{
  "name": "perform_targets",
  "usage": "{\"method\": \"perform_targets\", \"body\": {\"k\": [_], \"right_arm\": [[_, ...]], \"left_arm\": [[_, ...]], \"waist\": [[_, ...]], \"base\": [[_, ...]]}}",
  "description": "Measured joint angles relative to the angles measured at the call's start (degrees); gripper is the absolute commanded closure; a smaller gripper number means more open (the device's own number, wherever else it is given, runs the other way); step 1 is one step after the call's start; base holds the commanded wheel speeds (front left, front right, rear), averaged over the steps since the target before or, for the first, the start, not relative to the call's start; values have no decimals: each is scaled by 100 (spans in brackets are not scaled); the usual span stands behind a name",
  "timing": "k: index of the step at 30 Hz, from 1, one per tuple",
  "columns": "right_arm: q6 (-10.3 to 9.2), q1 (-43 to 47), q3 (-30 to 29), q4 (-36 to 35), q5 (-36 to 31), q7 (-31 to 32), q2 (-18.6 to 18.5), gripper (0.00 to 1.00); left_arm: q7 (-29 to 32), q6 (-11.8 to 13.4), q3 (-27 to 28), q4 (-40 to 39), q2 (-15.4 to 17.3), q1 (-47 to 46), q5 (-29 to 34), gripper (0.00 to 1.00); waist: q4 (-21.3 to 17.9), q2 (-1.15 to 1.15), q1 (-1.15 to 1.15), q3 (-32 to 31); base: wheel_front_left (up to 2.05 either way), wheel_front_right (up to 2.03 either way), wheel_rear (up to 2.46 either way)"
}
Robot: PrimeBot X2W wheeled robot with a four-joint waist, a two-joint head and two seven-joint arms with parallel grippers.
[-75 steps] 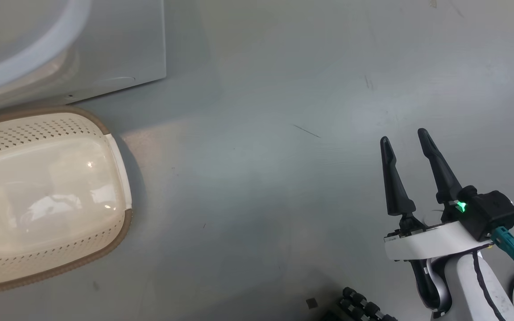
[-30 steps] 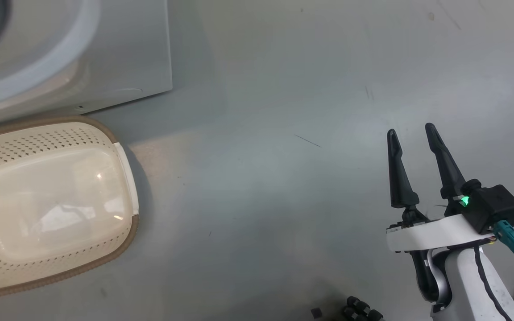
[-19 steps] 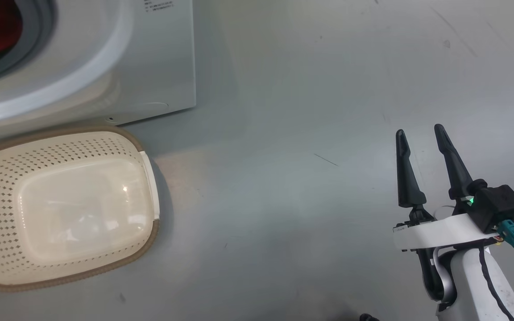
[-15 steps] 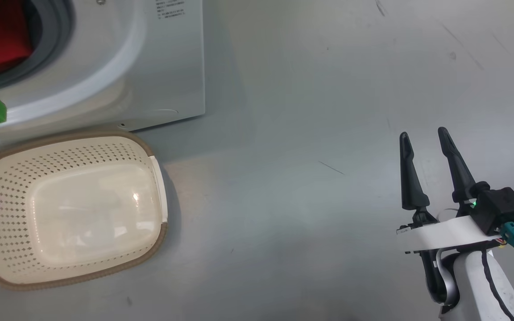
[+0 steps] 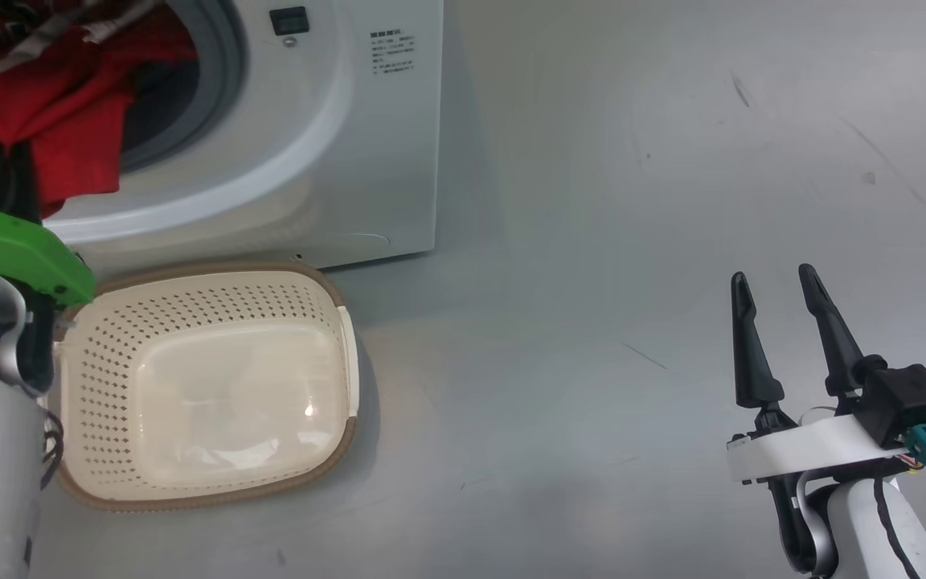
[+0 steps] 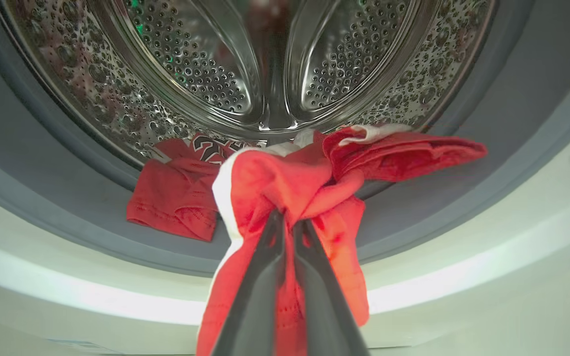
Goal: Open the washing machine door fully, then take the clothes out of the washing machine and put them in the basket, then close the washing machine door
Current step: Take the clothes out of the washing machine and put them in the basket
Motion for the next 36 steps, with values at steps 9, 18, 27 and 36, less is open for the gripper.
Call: {"method": "perform_targets", "body": {"k": [9, 18, 27, 36], "right_arm": [[41, 135, -35, 54, -8, 0, -3, 0], [89, 326, -79, 112, -9, 0, -2, 0], [134, 431, -90, 144, -9, 0, 3, 0], [189, 526, -149, 138, 12, 1, 15, 0]], "left_arm": [[-444, -3, -227, -172, -71, 542, 52, 100], [-800, -4, -413, -689, -58, 1050, 125, 100], [-867, -4, -468, -1427, -20, 1443, 403, 100], [-867, -5, -118, -2798, -57, 1588, 582, 100]], "waist": [[272, 0, 0, -343], [483, 0, 0, -679], [648, 0, 0, -978], [874, 0, 0, -1139]], "base": [[0, 0, 0], [0, 0, 0], [0, 0, 0], [0, 0, 0]]}}
